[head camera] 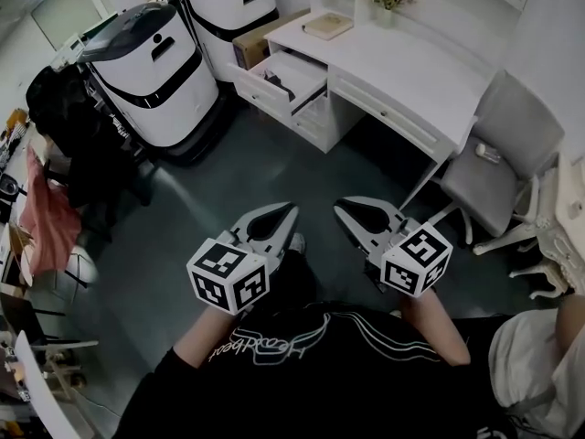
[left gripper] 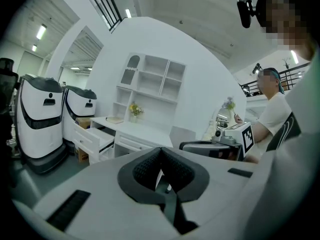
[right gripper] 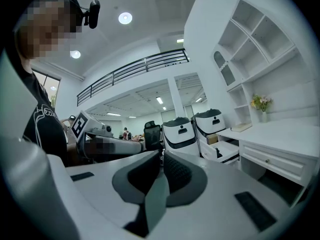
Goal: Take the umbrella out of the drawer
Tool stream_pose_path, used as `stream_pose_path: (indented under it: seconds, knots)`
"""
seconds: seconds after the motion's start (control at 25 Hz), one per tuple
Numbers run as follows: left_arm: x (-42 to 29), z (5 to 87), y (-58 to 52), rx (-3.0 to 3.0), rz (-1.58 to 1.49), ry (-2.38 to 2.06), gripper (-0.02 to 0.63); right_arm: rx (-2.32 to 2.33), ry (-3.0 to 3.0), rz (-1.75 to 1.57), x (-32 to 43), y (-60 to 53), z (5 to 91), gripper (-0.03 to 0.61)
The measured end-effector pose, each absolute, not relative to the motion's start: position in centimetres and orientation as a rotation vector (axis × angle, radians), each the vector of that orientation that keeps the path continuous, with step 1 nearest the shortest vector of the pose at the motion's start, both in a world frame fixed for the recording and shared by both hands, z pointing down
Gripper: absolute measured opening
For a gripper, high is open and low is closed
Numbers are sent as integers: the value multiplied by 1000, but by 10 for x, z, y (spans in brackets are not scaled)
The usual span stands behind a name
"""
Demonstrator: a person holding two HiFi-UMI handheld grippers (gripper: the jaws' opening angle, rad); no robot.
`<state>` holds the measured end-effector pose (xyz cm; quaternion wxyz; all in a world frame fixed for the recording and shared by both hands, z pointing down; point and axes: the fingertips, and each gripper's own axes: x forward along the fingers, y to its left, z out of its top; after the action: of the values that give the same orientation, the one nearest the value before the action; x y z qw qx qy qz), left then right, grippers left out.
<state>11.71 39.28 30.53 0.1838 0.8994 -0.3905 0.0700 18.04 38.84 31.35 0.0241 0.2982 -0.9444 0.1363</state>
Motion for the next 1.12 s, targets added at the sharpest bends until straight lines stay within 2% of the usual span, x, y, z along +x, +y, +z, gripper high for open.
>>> stream_pose_path:
  seconds: [0.32,0.84,1.12]
  knots:
    - [89,337,273,2488,204,-1056,17,951,-2901,516,155,270,341,54]
    - [-12,361,-43,2409,226,-1009,17,959,-2808,642,63,-41,360,54]
    - [-46,387,-140,2365,223,-1010,17,955,-2732,638,38,-143,380,55]
